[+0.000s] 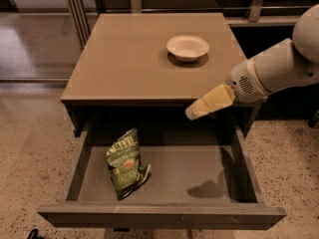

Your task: Pick green jalapeno chip bag from top drawer and place on counter

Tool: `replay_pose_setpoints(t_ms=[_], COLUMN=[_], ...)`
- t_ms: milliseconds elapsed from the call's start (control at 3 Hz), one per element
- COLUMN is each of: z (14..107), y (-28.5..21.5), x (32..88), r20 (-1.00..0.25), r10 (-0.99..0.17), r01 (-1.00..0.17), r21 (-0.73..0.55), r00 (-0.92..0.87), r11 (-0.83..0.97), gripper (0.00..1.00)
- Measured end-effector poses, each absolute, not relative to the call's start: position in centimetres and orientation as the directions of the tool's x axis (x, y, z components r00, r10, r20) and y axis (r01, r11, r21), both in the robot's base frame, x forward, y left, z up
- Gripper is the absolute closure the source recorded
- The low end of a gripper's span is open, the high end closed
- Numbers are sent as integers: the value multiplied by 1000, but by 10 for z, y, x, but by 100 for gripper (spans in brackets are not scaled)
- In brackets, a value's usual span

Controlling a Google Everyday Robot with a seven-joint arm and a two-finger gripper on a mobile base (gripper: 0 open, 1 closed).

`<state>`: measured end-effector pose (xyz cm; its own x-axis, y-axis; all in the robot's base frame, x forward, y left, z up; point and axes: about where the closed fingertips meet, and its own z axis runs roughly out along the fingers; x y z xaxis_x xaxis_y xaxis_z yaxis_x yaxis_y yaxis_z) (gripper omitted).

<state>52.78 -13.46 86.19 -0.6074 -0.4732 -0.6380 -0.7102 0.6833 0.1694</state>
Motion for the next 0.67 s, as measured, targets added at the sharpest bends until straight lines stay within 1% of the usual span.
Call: replay_pose_setpoints(t_ms=[333,667], z=[817,791], y=[-110,-95], x=[523,516], r20=[-580,-556], r10=[-482,-470], r01=[-715,-701], r21=[275,330], r00=[-657,-685], r11=[643,632], gripper=[0,0])
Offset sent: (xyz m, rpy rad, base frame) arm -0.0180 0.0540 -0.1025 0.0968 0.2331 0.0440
